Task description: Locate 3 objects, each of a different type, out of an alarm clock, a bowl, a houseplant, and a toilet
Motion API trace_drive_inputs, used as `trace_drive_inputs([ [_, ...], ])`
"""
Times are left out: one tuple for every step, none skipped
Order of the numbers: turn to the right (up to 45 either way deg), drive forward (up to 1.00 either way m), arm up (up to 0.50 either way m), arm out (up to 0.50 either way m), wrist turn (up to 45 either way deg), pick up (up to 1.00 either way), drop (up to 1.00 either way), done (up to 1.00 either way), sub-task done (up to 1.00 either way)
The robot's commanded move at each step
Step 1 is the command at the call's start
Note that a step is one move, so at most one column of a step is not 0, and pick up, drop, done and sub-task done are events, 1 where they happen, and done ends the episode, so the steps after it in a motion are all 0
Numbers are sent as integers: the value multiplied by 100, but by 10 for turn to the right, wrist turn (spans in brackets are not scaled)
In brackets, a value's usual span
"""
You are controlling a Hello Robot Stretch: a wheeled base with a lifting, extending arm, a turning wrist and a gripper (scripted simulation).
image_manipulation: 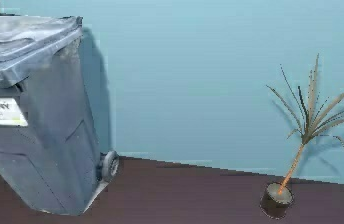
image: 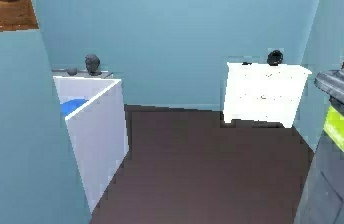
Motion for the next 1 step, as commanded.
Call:
trace_drive_inputs([
  [120, 0, 0, 0, 0, 0, 0, 0, 0],
])
